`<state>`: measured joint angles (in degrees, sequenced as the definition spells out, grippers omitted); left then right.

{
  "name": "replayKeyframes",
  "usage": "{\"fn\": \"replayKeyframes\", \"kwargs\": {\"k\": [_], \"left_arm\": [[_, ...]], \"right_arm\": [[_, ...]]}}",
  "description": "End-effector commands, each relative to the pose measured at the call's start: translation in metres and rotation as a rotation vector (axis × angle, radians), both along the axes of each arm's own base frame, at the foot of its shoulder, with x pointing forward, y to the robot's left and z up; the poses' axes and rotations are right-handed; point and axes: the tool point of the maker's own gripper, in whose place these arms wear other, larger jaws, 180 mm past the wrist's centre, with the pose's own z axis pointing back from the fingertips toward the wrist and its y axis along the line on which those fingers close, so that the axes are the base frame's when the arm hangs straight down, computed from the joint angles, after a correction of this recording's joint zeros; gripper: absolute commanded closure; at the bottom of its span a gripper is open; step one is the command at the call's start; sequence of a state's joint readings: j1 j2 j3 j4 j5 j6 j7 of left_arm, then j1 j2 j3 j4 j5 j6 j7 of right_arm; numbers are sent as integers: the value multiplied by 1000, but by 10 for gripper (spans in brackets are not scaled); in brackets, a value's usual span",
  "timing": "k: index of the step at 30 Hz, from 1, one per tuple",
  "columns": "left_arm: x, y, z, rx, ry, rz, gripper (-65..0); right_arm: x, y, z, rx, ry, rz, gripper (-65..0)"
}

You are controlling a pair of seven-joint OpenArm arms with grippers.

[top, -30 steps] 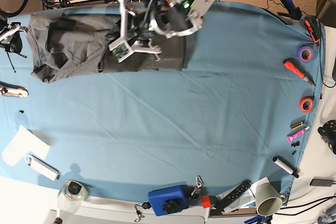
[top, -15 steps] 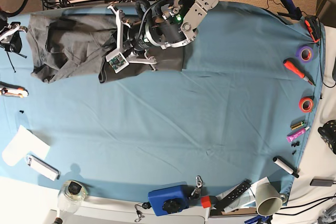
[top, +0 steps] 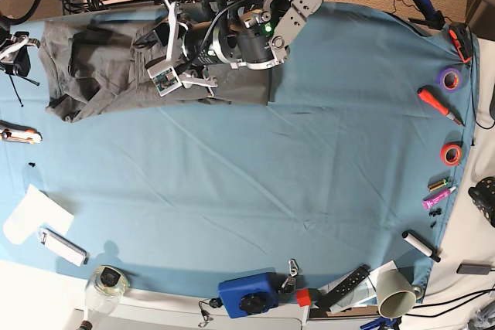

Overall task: Fold the T-shirt properly
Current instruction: 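Fold the strip's end toward the right gripper with the left gripper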

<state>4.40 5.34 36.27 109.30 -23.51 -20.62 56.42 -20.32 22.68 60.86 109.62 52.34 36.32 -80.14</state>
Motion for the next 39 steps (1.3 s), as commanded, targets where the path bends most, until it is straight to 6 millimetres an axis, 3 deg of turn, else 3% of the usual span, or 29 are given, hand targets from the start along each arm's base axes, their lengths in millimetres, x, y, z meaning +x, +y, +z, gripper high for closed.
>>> {"fn": "replayKeyframes", "kwargs": {"k": [1, 7, 8, 12, 18, 19, 23, 25, 29, 35, 39], "left_arm": [[2, -7, 24, -60, -30, -3, -237], [24, 20, 22, 87, -61, 167, -11], [29, 27, 22, 106, -75, 207, 0], [39, 53, 11, 206, -125, 323, 0], [29, 82, -6, 295, -137, 362, 0], [26, 82, -7, 294, -127, 362, 0], [15, 82, -12, 295, -92, 358, 0], [11, 82, -14, 297, -79, 355, 0], [7, 82, -16, 299, -66, 354, 0], [3, 80, -17, 288, -48, 345, 0], [1, 80, -18, 288, -40, 343, 0]], "right_arm": [[7, -3, 16, -37, -47, 18, -157], [14, -3, 22, -39, -96, 22, -157], [15, -3, 24, -39, -103, 22, -157], [15, -4, 24, -44, -108, 20, -157], [14, -5, 23, -51, -99, 16, -157], [13, -7, 22, -62, -87, 10, -164], [3, -14, 15, -107, -32, 5, -319], [-2, -15, 12, -112, -12, 6, -355], [-8, -16, 8, -108, 34, 0, -355], [15, -6, 20, -18, -80, 25, -354], [16, -14, -5, 70, 2, 31, -354]]}}
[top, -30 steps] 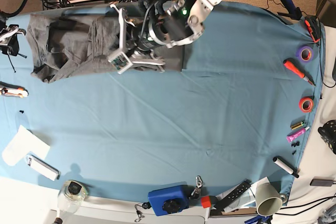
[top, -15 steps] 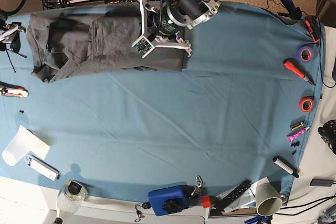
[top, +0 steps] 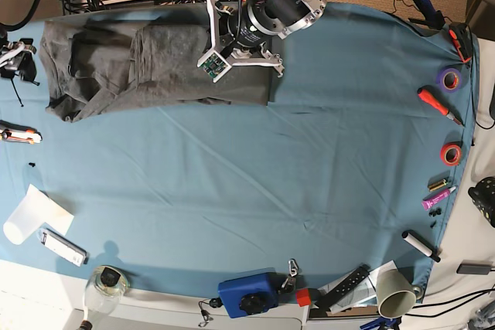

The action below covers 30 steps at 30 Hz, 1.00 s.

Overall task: Fold the T-shirt properly
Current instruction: 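Fold the strip's end toward the right gripper with the left gripper, then hold the fold with the left gripper and grasp the other end with the right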

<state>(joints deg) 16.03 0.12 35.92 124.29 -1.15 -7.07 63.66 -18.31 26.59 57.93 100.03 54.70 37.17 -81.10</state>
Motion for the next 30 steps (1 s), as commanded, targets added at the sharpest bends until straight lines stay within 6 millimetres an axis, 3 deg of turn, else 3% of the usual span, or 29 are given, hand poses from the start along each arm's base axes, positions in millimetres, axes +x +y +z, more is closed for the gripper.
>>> {"fn": "replayKeyframes", "kwargs": {"k": [1, 5, 9, 16, 24, 30], "left_arm": [[0, -6, 11, -39, -22, -1, 0], [0, -6, 11, -39, -22, -2, 0], [0, -6, 11, -39, -24, -4, 0], [0, -7, 12, -43, -27, -3, 0], [0, -7, 12, -45, -29, -3, 0], [1, -7, 13, -46, -31, -2, 0]], "right_arm": [[10, -4, 10, 9, -39, 18, -354], [13, -16, 2, 147, -45, 8, -354], [10, -36, -4, 155, -18, -12, -354], [15, -42, -31, 284, -17, -82, -354], [10, -15, -83, 386, 146, -47, -354], [9, 14, -105, 404, 240, 40, -354]]}}
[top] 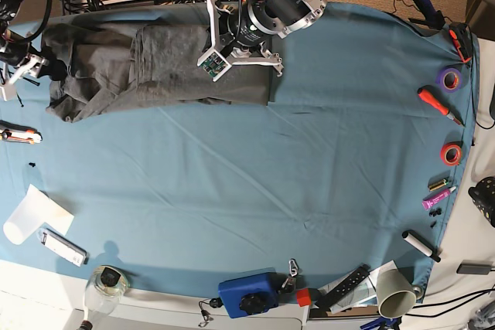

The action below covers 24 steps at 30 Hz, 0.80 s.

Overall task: Fold the T-shirt properly
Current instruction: 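Hold the fold with the left gripper and grasp the other end with the right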

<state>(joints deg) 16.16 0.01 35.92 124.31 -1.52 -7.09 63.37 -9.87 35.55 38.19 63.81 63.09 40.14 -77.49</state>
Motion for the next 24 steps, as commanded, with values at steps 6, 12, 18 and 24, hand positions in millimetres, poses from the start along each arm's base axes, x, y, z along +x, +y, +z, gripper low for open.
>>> {"fn": "replayKeyframes", "kwargs": {"k": [6, 12, 18, 24], "left_arm": [[2, -6, 13, -40, -34, 0, 0], [3, -7, 14, -43, -39, 1, 0], [3, -7, 14, -43, -38, 1, 0], [3, -7, 14, -43, -39, 1, 0]], "right_arm": [[-9, 4, -7, -12, 68, 44, -350], [-8, 1, -4, -17, 56, 33, -350], [12, -21, 30, 8, -109, -79, -350], [19, -41, 52, -6, -200, -157, -350]]}}
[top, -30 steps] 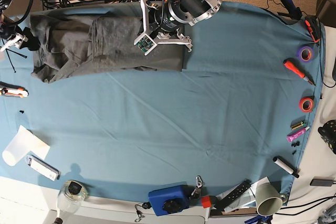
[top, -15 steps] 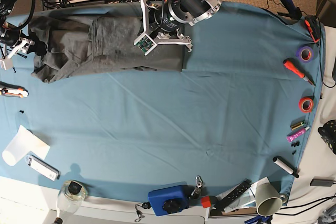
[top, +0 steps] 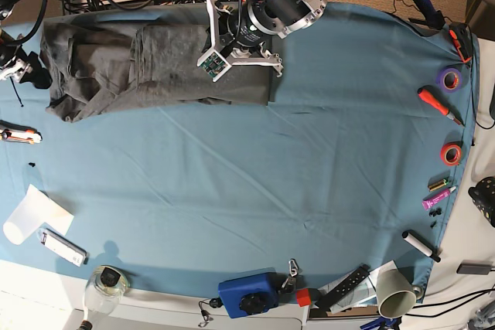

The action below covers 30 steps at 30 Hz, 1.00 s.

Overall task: Fold the T-shirt properly
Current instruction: 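Hold the fold with the left gripper and grasp the other end with the right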

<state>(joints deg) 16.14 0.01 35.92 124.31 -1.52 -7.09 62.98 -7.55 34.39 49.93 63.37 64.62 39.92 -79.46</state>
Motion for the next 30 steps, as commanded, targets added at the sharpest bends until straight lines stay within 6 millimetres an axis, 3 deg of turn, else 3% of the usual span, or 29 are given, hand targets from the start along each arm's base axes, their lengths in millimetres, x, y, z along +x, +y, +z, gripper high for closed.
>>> {"fn": "replayKeyframes", "kwargs": {"k": [1, 5, 10, 13, 17, 25, 30], "left_arm": [[2, -6, 13, -38, -34, 0, 0], [2, -6, 13, -40, -36, 1, 0], [2, -6, 13, -40, -35, 1, 0], [2, -6, 13, -40, -35, 1, 0], [2, -6, 13, -40, -36, 0, 0], [2, -6, 13, -40, -36, 0, 0], [2, -6, 13, -40, -35, 0, 0]], "right_arm": [[9, -10, 19, -32, -50, -1, -350], [13, -16, 19, -66, -49, -16, -350], [15, -40, 13, -201, -14, -64, -350], [10, -39, 6, -215, 34, -46, -350], [7, -19, -12, -185, 99, 18, -350], [0, 46, -62, -85, 218, 169, -350], [-11, 62, -74, -44, 270, 197, -349]]}}
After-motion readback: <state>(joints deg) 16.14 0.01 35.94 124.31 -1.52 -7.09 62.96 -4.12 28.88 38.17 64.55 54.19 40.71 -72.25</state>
